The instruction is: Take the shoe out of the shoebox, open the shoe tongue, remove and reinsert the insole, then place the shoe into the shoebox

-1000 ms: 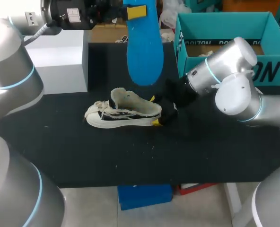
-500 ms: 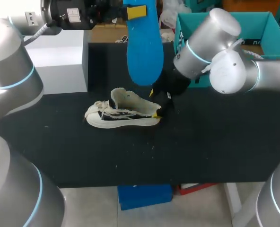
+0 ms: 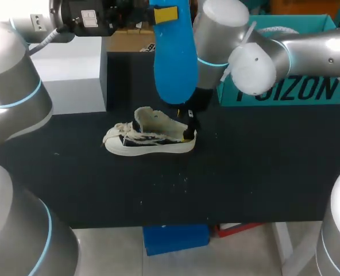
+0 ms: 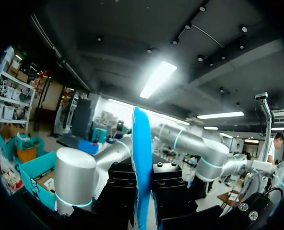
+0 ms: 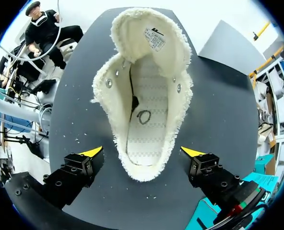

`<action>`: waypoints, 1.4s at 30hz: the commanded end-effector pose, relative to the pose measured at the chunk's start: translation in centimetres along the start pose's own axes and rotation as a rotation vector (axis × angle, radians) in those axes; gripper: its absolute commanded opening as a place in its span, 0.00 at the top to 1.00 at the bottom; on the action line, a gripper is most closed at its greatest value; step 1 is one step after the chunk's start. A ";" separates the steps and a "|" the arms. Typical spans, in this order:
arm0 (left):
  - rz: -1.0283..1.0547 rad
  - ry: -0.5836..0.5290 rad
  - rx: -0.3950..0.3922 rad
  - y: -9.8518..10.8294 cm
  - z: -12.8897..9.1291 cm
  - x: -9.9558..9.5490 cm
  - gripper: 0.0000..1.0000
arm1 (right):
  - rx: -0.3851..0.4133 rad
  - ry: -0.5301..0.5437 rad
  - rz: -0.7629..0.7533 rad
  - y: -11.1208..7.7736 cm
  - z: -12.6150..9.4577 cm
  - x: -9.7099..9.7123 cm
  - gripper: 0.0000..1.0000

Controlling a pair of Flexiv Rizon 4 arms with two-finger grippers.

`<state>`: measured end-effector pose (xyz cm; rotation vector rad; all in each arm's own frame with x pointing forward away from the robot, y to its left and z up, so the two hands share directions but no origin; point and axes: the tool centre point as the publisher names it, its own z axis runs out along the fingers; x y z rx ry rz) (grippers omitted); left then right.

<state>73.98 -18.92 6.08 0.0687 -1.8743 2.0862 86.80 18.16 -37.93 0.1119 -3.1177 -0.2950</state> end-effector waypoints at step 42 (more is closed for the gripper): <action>0.002 -0.005 0.004 0.1 0.2 0.0 1.00 | -0.619 -0.127 -0.021 1.2 1.4 -0.7 0.00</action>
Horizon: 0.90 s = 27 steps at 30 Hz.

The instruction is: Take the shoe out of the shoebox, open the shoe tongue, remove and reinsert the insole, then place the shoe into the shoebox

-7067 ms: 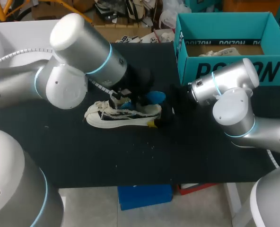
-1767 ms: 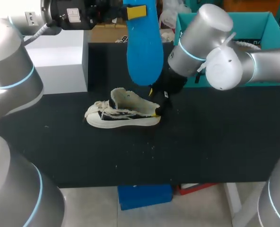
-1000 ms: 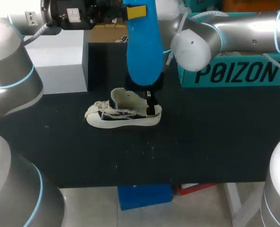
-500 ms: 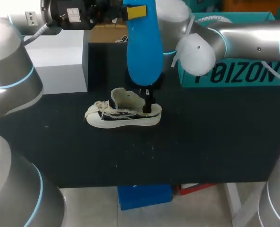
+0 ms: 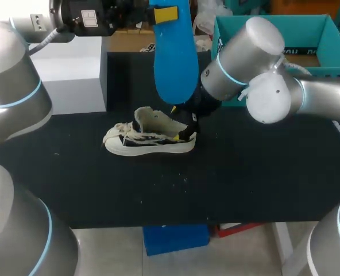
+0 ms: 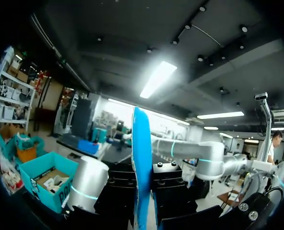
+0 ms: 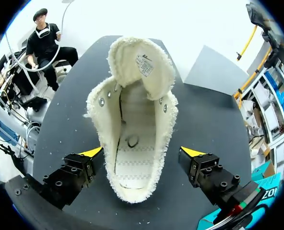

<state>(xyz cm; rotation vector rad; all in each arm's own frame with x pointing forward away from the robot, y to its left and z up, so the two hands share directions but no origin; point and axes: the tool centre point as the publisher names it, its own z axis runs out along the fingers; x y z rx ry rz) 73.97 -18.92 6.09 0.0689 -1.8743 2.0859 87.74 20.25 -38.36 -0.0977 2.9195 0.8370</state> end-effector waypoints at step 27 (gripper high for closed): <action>0.002 -0.005 0.004 0.1 0.2 0.0 1.00 | -0.312 0.021 0.095 -3.6 2.9 2.1 0.00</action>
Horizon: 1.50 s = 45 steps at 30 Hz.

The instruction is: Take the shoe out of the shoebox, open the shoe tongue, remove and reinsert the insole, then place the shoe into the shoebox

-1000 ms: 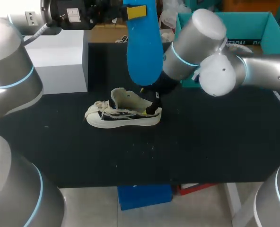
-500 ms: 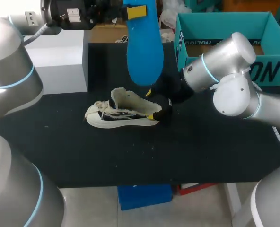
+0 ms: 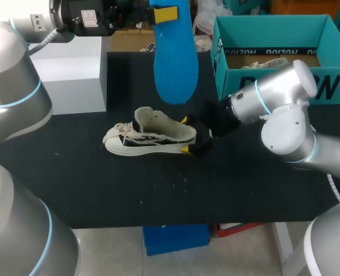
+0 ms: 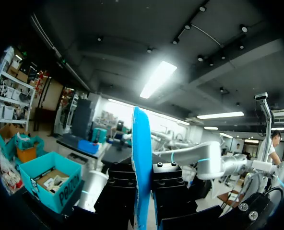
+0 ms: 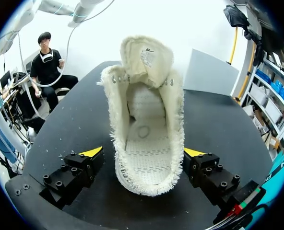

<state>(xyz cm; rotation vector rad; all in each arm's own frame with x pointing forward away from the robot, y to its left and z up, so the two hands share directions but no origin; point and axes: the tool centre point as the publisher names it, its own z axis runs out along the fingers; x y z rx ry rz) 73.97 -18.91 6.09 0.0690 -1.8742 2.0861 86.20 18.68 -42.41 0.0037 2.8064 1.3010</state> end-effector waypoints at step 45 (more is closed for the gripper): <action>0.002 -0.004 0.004 0.1 0.2 0.0 1.00 | 0.877 0.099 -0.123 6.2 -1.9 -3.5 0.00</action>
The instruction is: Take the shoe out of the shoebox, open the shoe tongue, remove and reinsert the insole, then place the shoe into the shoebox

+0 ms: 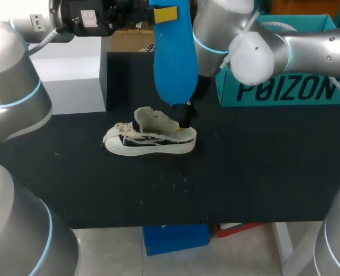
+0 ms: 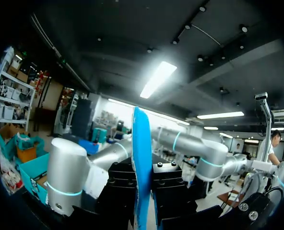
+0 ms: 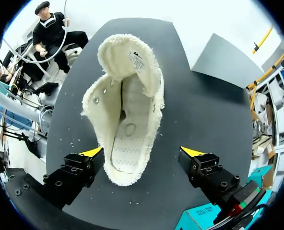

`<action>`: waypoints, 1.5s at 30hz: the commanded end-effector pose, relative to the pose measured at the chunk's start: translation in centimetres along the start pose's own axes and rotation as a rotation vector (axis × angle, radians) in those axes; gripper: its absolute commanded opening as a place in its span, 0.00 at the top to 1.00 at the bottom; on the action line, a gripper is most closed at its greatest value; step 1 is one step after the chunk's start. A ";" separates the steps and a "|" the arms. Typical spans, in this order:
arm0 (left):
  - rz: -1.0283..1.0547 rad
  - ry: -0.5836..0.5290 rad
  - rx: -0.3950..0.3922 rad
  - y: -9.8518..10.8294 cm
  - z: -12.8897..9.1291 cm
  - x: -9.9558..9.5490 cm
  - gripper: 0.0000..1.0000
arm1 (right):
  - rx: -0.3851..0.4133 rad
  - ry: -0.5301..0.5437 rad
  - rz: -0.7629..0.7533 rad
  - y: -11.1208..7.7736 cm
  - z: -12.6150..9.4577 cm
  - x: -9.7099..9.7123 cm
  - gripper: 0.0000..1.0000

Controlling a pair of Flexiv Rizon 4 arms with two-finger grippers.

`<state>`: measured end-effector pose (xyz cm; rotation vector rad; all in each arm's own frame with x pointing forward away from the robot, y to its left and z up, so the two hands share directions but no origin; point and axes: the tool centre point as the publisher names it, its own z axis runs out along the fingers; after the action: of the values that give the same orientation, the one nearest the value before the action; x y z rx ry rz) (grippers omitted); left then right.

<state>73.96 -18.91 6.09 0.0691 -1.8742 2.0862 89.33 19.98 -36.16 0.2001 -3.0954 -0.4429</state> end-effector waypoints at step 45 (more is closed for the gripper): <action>0.002 -0.004 0.004 0.1 0.2 0.0 1.00 | 0.195 0.070 0.078 3.5 5.8 -0.8 1.00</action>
<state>73.96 -18.91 6.09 0.0693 -1.8742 2.0863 89.53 25.01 -40.68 0.0941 -3.0609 -0.1296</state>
